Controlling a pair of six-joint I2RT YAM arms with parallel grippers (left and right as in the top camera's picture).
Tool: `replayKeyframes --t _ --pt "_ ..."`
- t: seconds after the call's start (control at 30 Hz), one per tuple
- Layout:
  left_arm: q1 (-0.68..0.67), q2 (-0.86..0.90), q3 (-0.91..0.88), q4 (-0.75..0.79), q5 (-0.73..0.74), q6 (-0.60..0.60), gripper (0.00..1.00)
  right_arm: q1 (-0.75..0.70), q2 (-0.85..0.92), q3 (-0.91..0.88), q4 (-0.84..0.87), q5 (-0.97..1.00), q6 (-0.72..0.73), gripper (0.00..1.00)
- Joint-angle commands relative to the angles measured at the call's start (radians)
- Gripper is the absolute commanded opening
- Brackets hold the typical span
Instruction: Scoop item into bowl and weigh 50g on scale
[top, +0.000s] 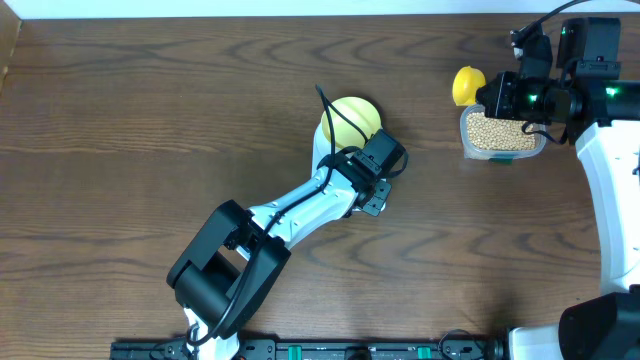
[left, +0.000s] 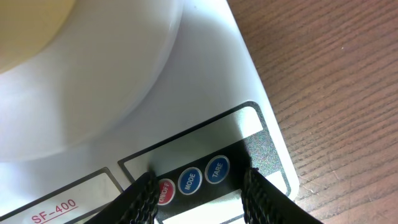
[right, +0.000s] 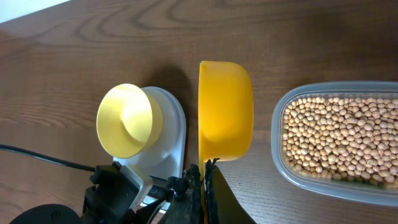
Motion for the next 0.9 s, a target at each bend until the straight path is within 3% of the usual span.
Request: replayKeyframes --t 0.0,0.33,0.87 --pt "0.008 0.016 -0.031 -0.006 0.003 -0.010 0.46 0.000 -0.003 0.016 0.000 0.001 -0.019 0.01" --pt "0.007 -0.117 -0.023 -0.009 0.014 0.038 0.47 0.000 -0.003 0.016 0.005 -0.004 -0.021 0.01" --pt "0.007 -0.068 -0.035 -0.006 0.013 0.077 0.46 0.000 -0.003 0.016 0.006 -0.003 -0.028 0.01"
